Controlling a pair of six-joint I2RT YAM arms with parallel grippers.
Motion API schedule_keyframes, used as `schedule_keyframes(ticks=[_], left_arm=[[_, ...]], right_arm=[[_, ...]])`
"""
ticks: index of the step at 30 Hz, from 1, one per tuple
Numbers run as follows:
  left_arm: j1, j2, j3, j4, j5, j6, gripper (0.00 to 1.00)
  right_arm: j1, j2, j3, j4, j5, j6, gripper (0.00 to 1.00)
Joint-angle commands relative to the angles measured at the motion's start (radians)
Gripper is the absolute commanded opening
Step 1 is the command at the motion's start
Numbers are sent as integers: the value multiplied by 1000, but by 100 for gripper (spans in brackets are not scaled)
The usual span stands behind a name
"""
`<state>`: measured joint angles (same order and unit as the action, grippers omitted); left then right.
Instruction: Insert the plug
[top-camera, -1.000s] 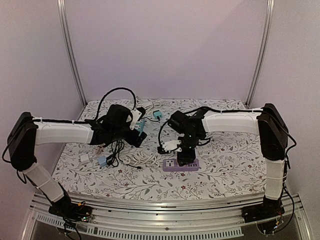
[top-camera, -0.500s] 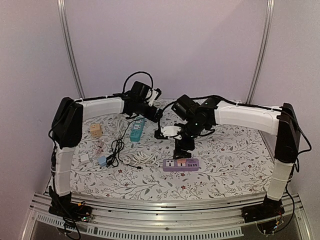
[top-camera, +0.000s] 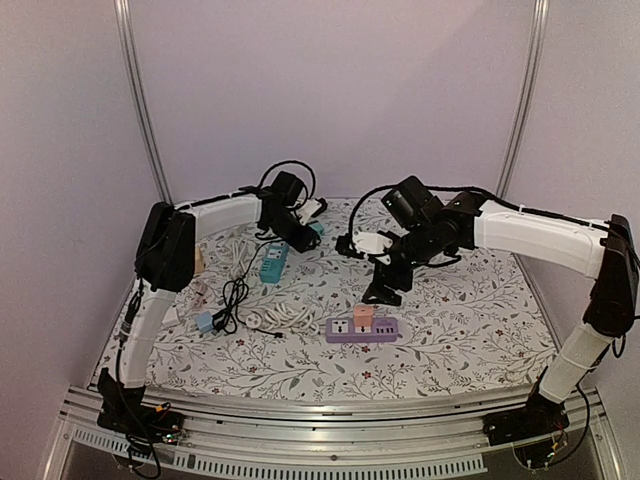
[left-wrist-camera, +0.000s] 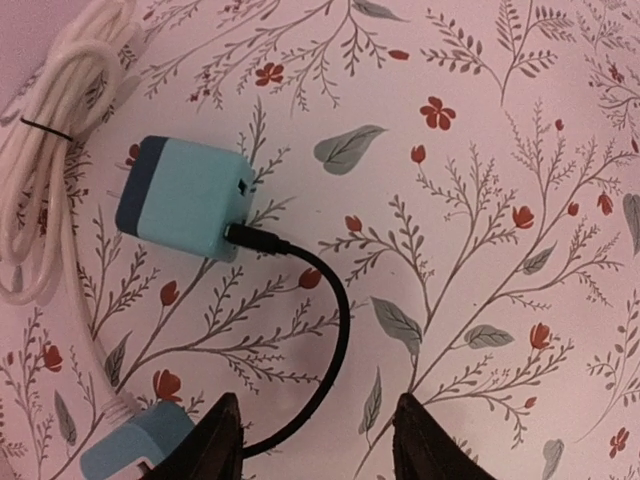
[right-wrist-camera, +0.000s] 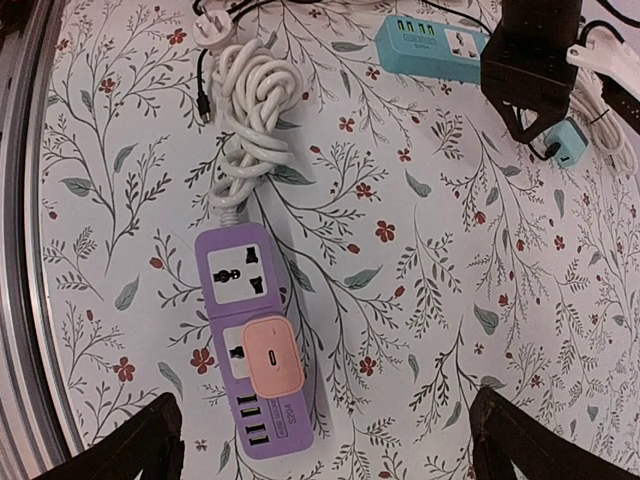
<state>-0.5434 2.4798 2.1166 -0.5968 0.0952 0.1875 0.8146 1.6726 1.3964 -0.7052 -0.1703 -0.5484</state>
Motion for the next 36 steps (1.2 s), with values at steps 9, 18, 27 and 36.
schedule_keyframes(ticks=[9,18,27,36], left_arm=[[-3,59,20,-70,-35,143,52],[-3,0,-66,-45,6,157,21],[-3,-89,-165,-35,83,146,22],[-19,-248,-383,-10,210,159,70]], right_arm=[[-9,-56,-29,43,-38,44,99],[-9,-65,-48,52,-41,50,99],[-10,-70,-53,57,-41,53,99],[-9,-79,-59,65,-44,53,99]])
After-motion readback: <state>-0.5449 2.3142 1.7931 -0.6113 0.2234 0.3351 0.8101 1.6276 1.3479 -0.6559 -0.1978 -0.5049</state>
